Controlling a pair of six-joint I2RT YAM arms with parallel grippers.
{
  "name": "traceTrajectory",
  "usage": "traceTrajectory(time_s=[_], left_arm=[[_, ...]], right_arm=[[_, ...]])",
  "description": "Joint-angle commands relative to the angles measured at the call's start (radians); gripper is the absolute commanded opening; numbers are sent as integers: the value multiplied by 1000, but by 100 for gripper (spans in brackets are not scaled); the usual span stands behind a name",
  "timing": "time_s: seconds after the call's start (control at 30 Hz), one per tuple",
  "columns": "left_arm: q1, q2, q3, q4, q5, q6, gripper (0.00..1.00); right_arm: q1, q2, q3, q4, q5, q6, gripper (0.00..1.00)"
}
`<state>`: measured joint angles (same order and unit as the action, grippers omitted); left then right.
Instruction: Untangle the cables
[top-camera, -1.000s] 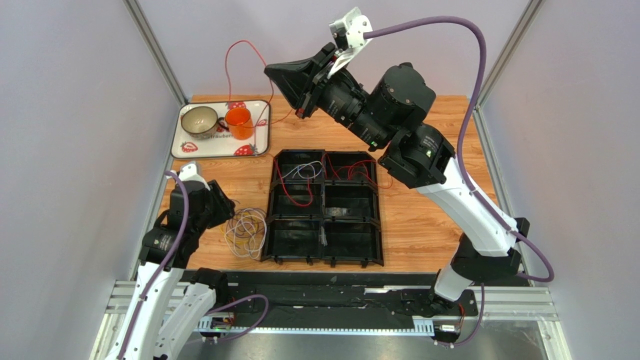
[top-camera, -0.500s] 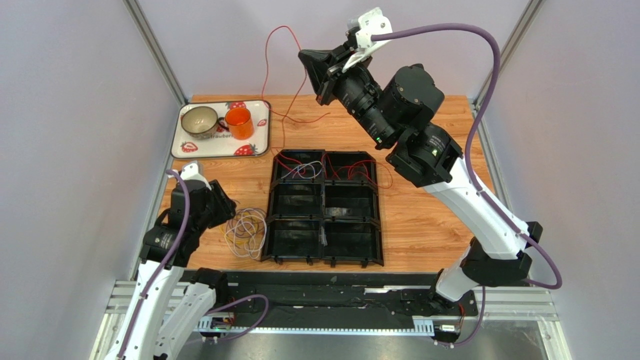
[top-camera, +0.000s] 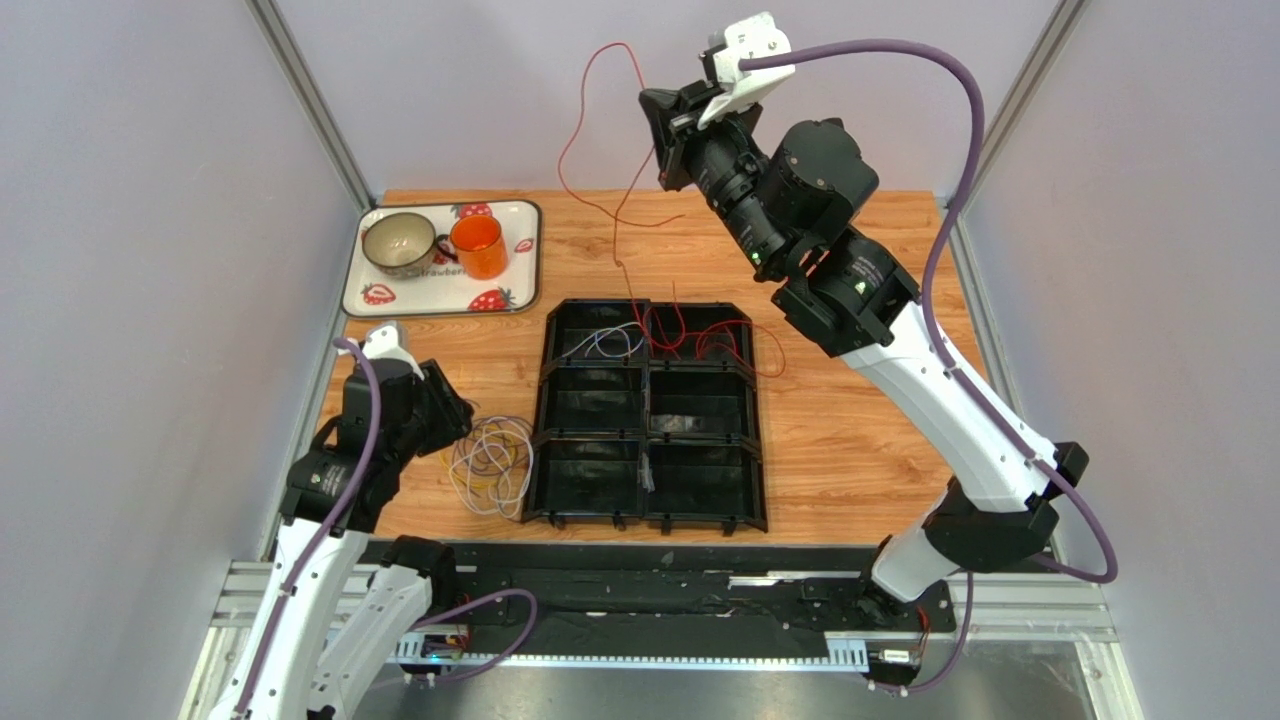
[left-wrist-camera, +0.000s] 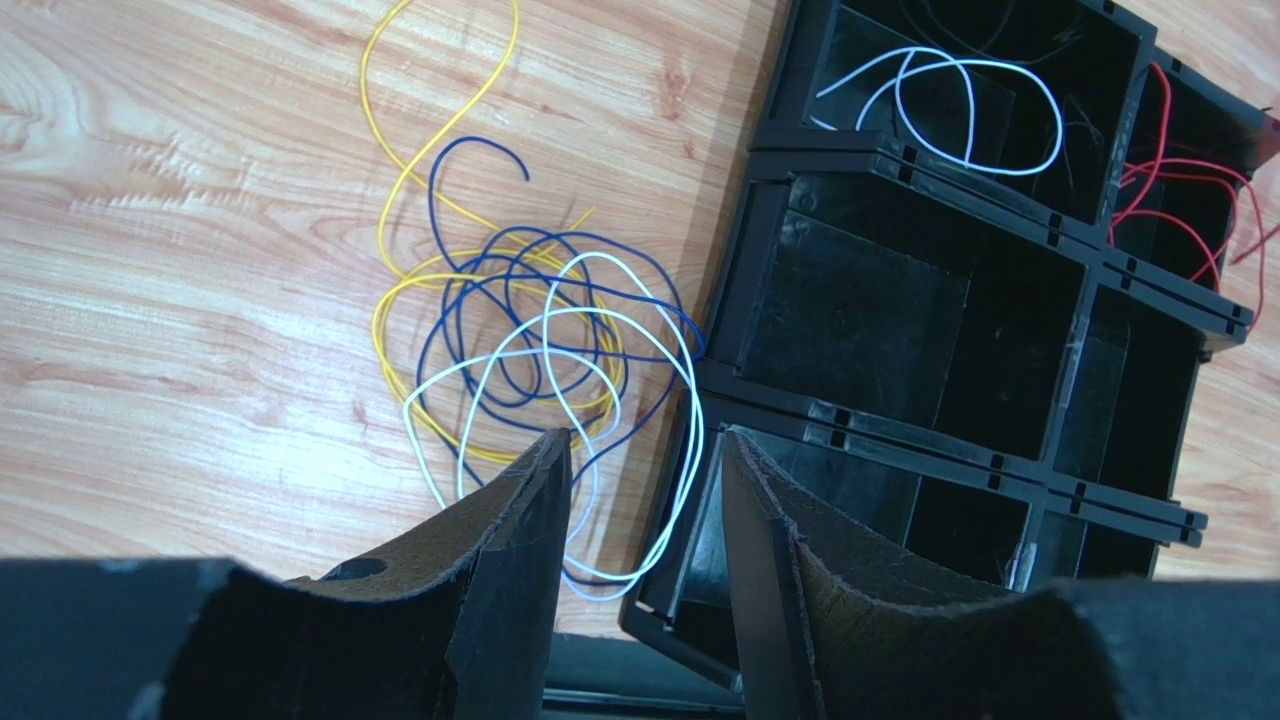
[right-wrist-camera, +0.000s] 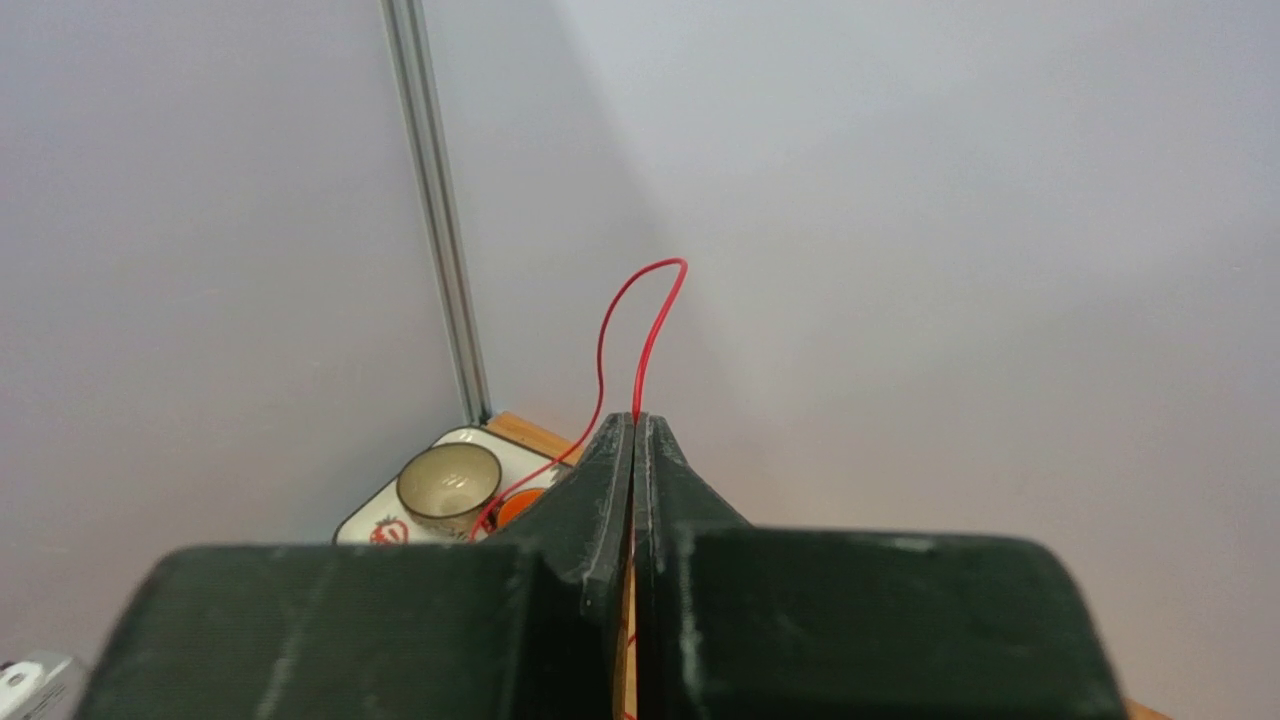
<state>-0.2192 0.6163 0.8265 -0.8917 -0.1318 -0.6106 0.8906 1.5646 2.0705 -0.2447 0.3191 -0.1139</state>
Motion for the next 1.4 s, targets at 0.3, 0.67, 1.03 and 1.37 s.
traceTrajectory(time_s=[0.3, 0.67, 1.03, 1.37], left_arm=[[7, 10, 8, 30, 18, 22, 49], [7, 23, 10, 27, 21, 22, 49], [7, 30, 10, 25, 26, 23, 48], [7, 36, 11, 25, 26, 23, 48]], right_arm=[[-96, -124, -184, 97, 43, 2, 0], [-122, -190, -355, 130, 63, 23, 0], [-199, -239, -539, 151, 32, 108, 0], [-255, -290, -696, 156, 2, 174, 0]])
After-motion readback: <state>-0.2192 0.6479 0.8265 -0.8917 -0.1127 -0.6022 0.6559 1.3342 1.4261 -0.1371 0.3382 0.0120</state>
